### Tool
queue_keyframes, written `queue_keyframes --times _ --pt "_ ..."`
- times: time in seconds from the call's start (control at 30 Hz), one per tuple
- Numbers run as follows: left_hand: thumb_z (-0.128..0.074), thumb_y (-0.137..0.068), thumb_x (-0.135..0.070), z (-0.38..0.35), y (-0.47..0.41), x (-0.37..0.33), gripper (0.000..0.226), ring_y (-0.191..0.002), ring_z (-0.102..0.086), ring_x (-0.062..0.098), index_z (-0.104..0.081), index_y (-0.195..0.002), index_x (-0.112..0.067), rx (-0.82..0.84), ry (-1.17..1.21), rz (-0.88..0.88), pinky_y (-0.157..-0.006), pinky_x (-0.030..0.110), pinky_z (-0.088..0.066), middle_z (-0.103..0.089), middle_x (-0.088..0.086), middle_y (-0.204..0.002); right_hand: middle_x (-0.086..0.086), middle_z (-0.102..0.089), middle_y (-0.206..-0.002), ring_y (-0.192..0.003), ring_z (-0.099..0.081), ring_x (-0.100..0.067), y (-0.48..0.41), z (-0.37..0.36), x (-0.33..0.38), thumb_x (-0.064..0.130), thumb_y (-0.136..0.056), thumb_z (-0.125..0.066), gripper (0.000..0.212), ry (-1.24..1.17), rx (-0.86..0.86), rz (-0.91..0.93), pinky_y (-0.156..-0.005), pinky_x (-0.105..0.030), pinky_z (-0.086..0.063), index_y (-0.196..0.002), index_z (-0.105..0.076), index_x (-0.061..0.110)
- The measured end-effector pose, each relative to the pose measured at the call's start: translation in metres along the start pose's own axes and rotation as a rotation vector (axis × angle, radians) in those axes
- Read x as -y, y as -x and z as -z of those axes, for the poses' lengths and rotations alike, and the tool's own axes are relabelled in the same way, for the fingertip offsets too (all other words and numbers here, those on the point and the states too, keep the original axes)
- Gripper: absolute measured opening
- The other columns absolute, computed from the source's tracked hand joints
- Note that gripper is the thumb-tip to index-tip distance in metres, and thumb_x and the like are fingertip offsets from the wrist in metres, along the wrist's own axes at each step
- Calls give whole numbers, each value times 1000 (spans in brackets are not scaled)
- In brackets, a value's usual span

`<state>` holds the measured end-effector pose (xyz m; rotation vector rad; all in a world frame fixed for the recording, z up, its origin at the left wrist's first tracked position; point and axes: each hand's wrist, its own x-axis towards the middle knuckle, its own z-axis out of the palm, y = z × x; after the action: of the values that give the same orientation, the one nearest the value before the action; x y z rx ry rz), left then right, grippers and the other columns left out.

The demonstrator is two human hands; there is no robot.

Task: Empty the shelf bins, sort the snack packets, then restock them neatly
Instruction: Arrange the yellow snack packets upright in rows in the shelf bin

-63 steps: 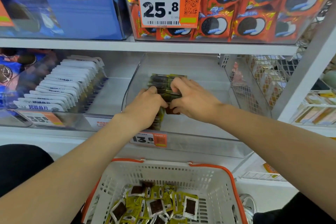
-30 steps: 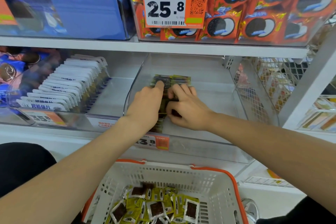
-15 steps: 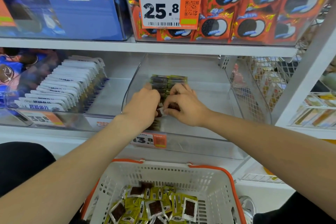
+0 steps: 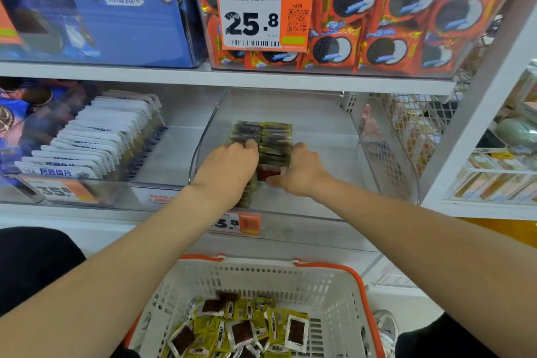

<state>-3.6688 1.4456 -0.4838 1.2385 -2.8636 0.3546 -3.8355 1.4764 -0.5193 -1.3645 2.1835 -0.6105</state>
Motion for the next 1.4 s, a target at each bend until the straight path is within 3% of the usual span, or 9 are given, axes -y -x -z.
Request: queue_keyframes --times 0.13,0.4,0.57,0.63,0.73,0.93,1.03,1.23,1.4 --pt "-58 -86 18 1 1 5 37 -96 -65 34 -65 -108 -11 11 108 -22 -78 36 -53 -61 11 -110 1 -62 -96 -98 -61 -20 3 5 4 38 -86 -80 34 -61 22 34 -63 -23 -45 -106 -58 21" --pt "-62 -87 13 5 2 9 29 -86 -65 32 -52 -85 -14 17 190 38 -78 42 -58 -56 7 -87 -3 -69 -98 -104 -70 -29 4 7 0 26 -85 -85 29 -268 62 -38 -90 -39 -60 -90 -57 26" --pt "-74 -96 -29 -1 -4 10 39 -121 -58 38 -59 -128 -12 85 305 5 -95 44 -50 -55 14 -132 -9 -63 -104 -100 -68 -30 -4 4 -6 37 -81 -89 52 -271 -45 -189 -90 -44 -60 -98 -45 14" --pt "-63 -101 -46 -9 -8 7 77 -154 -24 39 -29 -160 -10 307 413 -16 -122 46 -30 -22 16 -168 -9 -70 -100 -96 -70 -28 -7 -3 -4 28 -82 -88 36 -331 -49 -160 -81 -37 -60 -98 -61 11" --pt "-43 -104 -62 -21 -15 8 99 -158 20 35 19 -164 -14 575 378 -30 -130 50 0 29 8 -170 -7 -71 -94 -92 -68 -24 -8 -5 -3 18 -88 -78 19 -308 -20 -79 -72 -30 -55 -104 -70 11" --pt "-48 -107 -37 -23 -20 7 79 -160 5 39 -3 -167 -12 458 485 -38 -130 51 -8 7 13 -174 0 -57 -92 -95 -60 -25 1 16 -13 25 -105 -54 11 -178 167 7 -76 -31 -46 -108 -61 17" --pt "-59 -102 -31 -22 -9 9 49 -137 -48 31 -49 -148 -19 193 646 -83 -111 42 -43 -54 7 -144 -9 -62 -106 -107 -61 -33 18 23 -7 32 -108 -49 25 54 71 39 -82 -36 -48 -112 -61 11" --pt "-61 -89 -34 17 60 0 7 -69 -59 6 -65 -85 -31 -370 685 -66 -66 36 -54 -62 -14 -73 4 -67 -66 -60 -62 -12 100 35 29 14 -94 -55 18 -112 -249 337 -58 -24 -47 -93 -73 19" --pt "-60 -88 -40 3 121 3 33 -51 -50 9 -53 -60 -21 106 622 -259 -52 28 -38 -54 -3 -54 4 -70 -66 -63 -62 -7 177 11 24 16 -86 -58 18 180 74 436 -66 -17 -46 -79 -75 17"
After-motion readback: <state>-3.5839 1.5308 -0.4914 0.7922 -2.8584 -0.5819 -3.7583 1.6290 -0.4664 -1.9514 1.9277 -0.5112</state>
